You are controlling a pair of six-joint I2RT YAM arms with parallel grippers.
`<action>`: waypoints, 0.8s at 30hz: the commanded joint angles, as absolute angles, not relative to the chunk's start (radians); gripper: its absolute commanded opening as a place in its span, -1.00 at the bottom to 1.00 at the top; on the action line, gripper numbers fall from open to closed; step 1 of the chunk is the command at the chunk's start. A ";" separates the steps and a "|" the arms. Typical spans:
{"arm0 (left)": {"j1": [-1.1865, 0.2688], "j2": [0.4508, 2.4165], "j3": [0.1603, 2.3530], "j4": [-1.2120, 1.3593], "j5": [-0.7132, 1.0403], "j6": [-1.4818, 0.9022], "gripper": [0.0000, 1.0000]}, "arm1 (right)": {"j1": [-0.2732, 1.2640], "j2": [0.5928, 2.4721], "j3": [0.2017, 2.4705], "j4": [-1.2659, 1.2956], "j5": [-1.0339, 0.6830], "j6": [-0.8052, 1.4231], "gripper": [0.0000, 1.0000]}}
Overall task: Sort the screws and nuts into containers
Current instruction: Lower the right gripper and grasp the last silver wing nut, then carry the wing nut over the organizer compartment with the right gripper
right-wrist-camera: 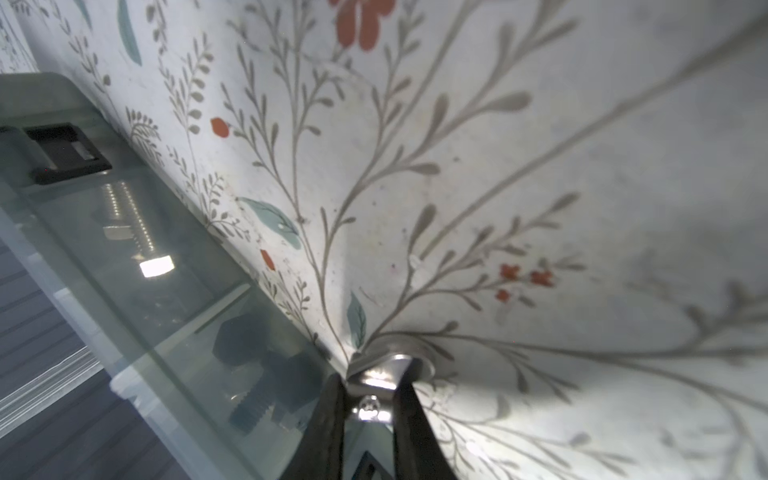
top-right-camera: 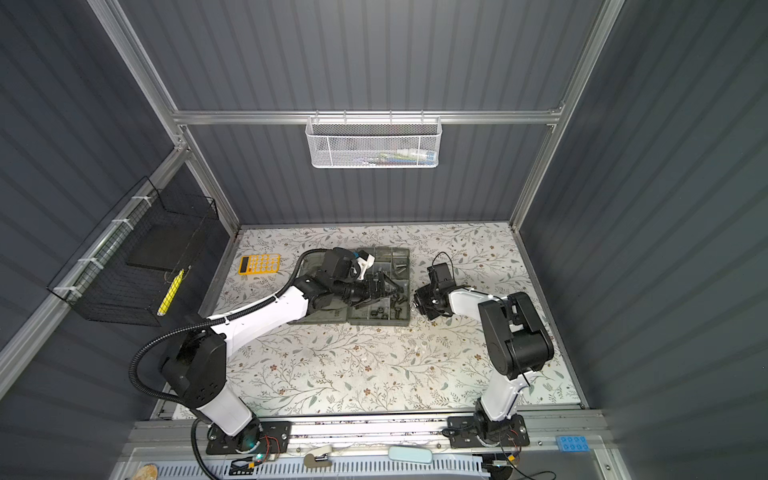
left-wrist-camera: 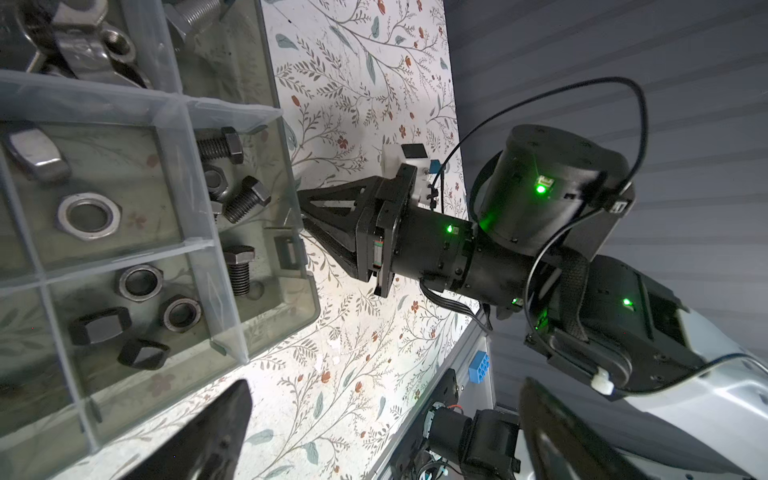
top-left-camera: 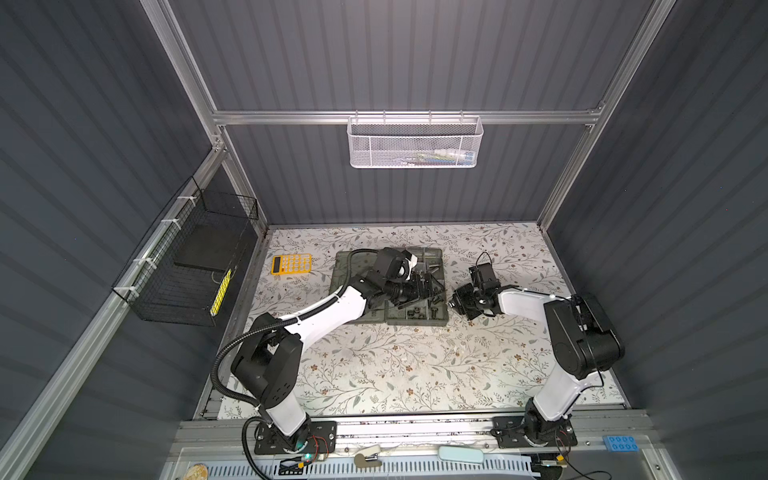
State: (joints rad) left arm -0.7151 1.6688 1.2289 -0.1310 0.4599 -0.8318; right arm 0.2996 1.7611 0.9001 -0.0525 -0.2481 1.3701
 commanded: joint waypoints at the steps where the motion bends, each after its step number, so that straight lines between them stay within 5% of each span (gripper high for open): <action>1: -0.722 1.675 1.272 -0.177 0.443 -0.790 0.99 | 0.293 1.748 0.882 -0.048 -0.252 1.319 -0.65; 24: -0.702 1.705 1.393 -0.300 0.409 -0.732 0.99 | 0.258 1.688 1.202 -0.225 -0.213 0.976 -0.67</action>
State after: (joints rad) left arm -0.7116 1.7004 1.3727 -0.2634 0.4171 -0.7612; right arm 0.2596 1.6768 1.1473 -0.1951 -0.1951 1.0424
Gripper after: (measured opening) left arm 0.997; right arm 0.185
